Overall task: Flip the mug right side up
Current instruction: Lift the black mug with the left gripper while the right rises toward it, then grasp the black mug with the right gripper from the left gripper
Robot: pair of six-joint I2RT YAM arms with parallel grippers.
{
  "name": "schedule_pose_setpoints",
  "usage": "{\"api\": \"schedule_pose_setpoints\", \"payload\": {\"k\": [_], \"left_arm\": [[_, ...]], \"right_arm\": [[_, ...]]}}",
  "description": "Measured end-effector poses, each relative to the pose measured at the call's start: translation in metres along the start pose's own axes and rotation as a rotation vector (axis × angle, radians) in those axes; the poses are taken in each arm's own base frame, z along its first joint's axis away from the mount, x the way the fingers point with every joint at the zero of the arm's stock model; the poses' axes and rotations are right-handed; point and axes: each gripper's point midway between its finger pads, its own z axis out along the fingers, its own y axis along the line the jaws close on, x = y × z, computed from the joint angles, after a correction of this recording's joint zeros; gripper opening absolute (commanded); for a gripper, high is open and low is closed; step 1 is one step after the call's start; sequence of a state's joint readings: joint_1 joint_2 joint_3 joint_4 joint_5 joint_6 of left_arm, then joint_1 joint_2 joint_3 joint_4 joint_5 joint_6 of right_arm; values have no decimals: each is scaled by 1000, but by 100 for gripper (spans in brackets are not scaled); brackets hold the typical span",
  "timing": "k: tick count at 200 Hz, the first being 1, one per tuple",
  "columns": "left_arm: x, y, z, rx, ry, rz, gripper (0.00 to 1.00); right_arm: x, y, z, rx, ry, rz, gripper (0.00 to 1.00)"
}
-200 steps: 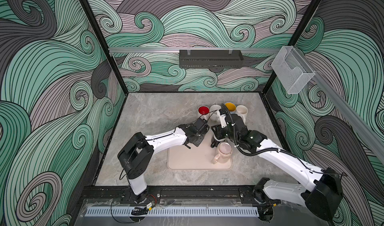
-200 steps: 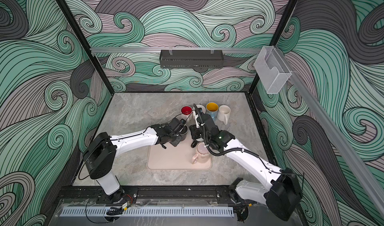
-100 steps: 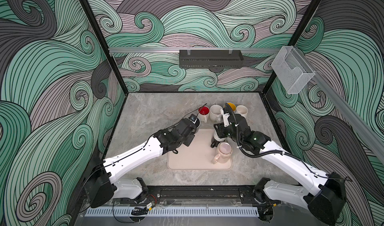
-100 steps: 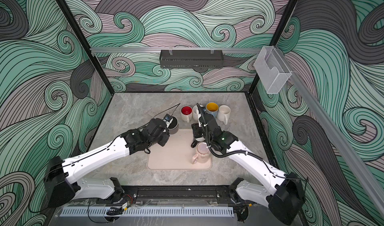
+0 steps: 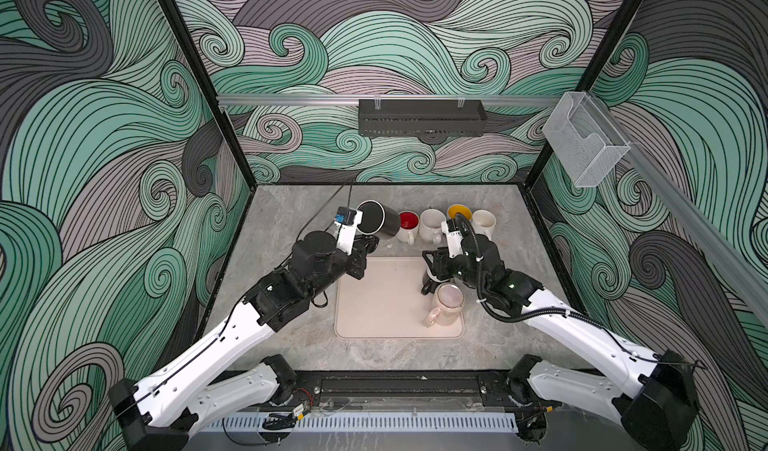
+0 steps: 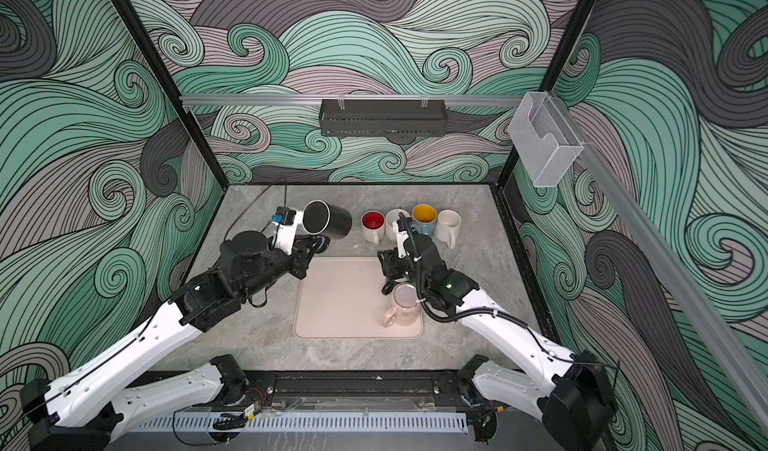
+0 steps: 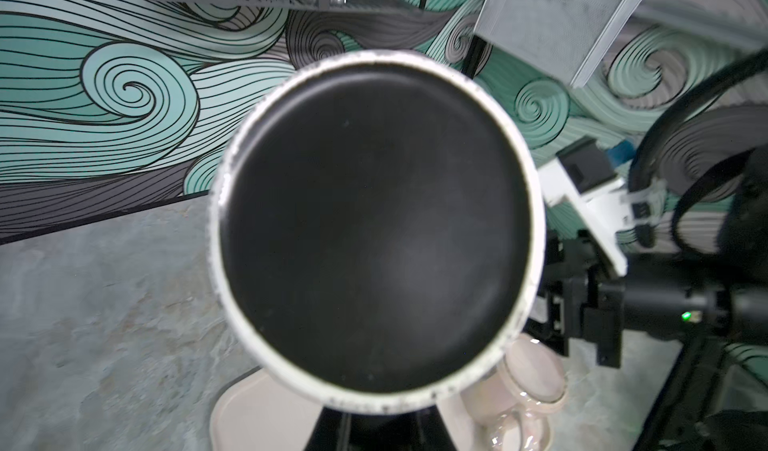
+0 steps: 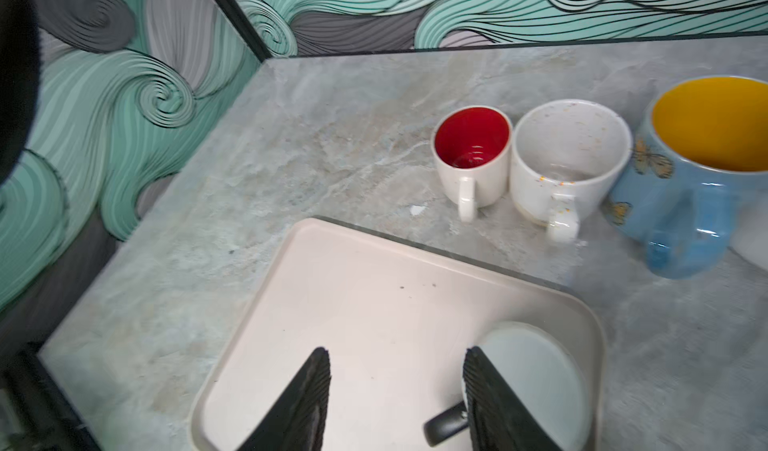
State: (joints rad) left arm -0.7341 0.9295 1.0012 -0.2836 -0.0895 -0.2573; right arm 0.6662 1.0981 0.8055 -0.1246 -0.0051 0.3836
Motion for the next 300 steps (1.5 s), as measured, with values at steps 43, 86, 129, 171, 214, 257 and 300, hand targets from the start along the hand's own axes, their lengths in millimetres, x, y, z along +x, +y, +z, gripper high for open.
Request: {"api": "schedule_pose_setpoints", "payload": {"k": [43, 86, 129, 171, 214, 257, 300], "left_arm": [[-17, 5, 3, 155, -87, -244, 0], [-8, 11, 20, 308, -119, -520, 0], [-6, 13, 34, 419, -129, -707, 0], [-16, 9, 36, 512, -166, -801, 0], [-17, 3, 39, 575, -146, -840, 0], [-18, -3, 37, 614, -130, -847, 0], [-18, -6, 36, 631, -118, -854, 0]], "right_arm": [[-21, 33, -5, -276, -58, 151, 53], [-46, 68, -20, -551, -102, 295, 54], [-63, 91, -25, -726, -96, 411, 55], [-66, 97, -15, -799, -63, 504, 55], [-70, 102, -19, -835, -71, 509, 54], [-74, 103, -13, -846, -71, 514, 50], [-82, 108, -4, -875, -70, 528, 46]]}}
